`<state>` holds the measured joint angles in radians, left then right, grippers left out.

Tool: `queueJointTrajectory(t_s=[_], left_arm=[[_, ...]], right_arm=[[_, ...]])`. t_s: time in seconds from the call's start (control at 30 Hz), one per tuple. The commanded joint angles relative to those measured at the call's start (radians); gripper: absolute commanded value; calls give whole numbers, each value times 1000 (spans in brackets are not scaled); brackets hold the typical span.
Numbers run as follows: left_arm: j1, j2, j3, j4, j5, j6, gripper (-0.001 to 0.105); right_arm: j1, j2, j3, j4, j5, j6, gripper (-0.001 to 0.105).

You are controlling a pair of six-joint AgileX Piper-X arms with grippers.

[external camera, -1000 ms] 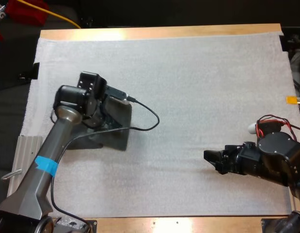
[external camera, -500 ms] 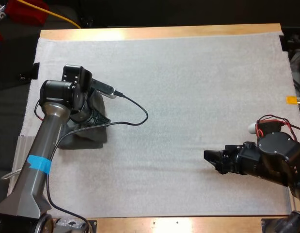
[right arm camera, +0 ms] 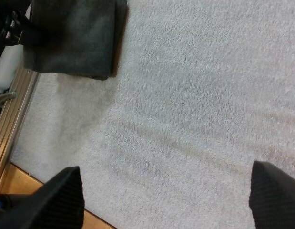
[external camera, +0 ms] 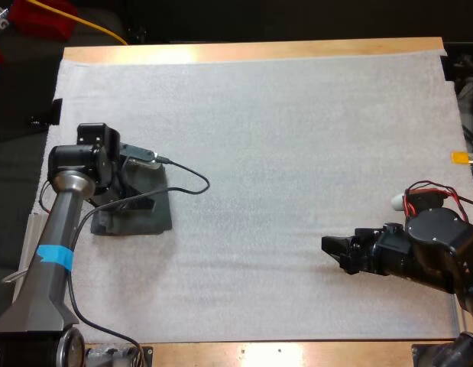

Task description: Pick towel from pile, fold and stack

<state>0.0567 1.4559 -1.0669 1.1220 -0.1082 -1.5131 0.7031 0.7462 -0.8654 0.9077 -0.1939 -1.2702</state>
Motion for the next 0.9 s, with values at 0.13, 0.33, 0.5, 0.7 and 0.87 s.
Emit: queueJointTrajectory(t_s=[0.13, 0.33, 0.5, 0.7, 0.87], left_arm=[[11, 7, 26, -73, -62, -7, 0], [11, 76, 26, -68, -173, -12, 17], [11, 99, 26, -72, -298, -37, 55], [11, 97, 23, -77, -418, -80, 60], [11, 64, 22, -100, -323, -114, 60]], right_arm=[[1, -4, -8, -8, -4, -6, 70], [1, -4, -8, -8, -4, -6, 70], [1, -4, -8, -8, -4, -6, 70], [1, -4, -8, -34, -39, -6, 70], [1, -4, -6, -119, -116, -6, 70]])
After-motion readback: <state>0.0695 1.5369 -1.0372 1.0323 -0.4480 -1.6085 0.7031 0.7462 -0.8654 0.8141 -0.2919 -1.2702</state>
